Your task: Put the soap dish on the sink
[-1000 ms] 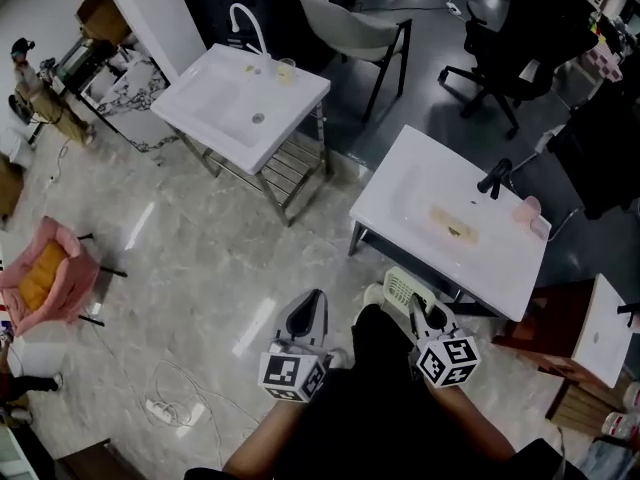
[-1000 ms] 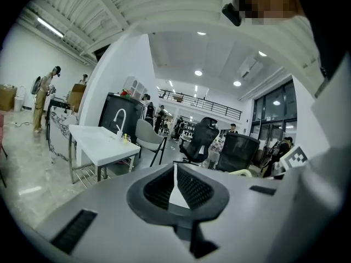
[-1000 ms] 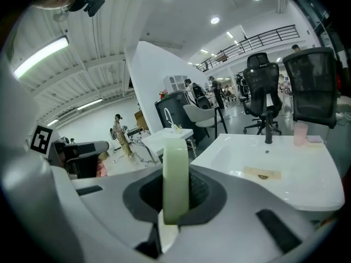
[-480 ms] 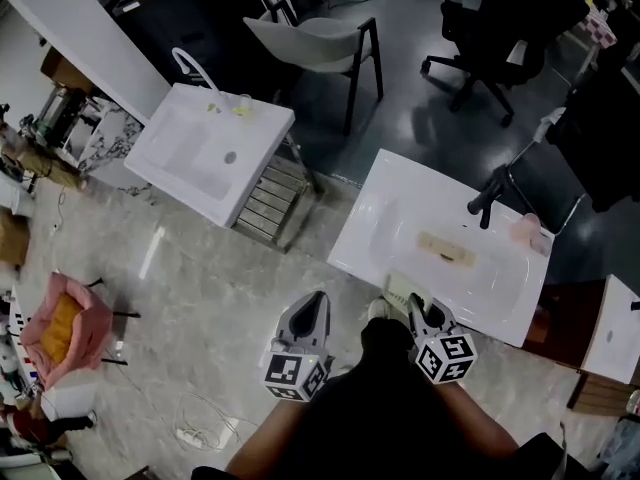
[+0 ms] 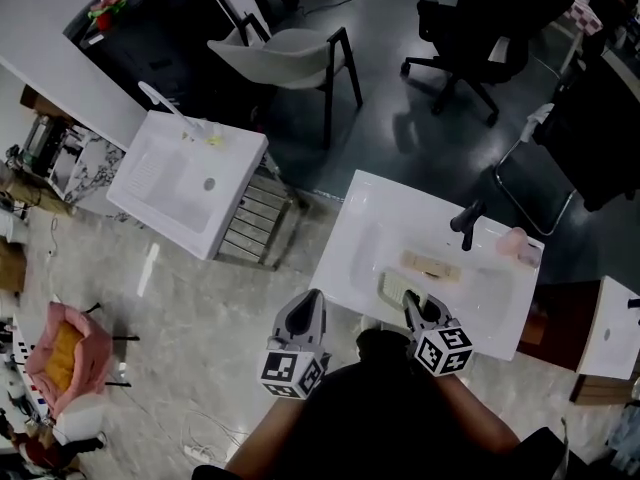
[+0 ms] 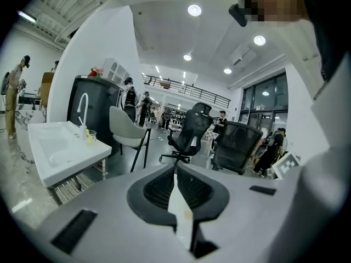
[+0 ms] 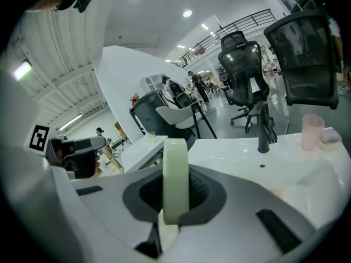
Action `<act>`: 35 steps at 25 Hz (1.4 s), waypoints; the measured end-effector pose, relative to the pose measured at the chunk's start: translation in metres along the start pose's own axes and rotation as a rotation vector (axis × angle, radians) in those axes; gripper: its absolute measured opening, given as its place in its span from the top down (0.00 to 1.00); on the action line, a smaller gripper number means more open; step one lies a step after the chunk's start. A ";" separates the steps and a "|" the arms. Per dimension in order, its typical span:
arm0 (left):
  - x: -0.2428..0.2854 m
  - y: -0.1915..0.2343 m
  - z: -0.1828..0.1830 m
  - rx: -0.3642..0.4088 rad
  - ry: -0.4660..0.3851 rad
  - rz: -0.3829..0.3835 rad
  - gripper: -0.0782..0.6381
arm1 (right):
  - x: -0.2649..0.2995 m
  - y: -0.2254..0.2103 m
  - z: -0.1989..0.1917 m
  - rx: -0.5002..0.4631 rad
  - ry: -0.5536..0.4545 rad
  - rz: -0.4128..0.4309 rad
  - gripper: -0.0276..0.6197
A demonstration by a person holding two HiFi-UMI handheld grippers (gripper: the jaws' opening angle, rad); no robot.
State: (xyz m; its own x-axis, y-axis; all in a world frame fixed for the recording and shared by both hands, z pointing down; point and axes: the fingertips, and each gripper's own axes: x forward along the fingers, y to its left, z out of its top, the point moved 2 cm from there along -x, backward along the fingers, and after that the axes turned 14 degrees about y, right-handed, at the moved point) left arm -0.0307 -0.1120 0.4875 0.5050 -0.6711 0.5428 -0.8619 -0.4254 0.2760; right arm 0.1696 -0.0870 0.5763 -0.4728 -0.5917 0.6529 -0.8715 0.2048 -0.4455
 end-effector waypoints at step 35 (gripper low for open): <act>0.108 0.054 0.057 0.027 0.048 -0.277 0.86 | 0.134 -0.042 0.102 0.183 0.098 -0.123 0.93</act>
State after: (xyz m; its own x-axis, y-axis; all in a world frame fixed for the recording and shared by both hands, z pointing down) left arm -0.0206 -0.2418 0.5162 0.7181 -0.4973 0.4868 -0.6892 -0.6052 0.3985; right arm 0.1560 -0.2538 0.6200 -0.3825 -0.5230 0.7617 -0.8897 -0.0140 -0.4564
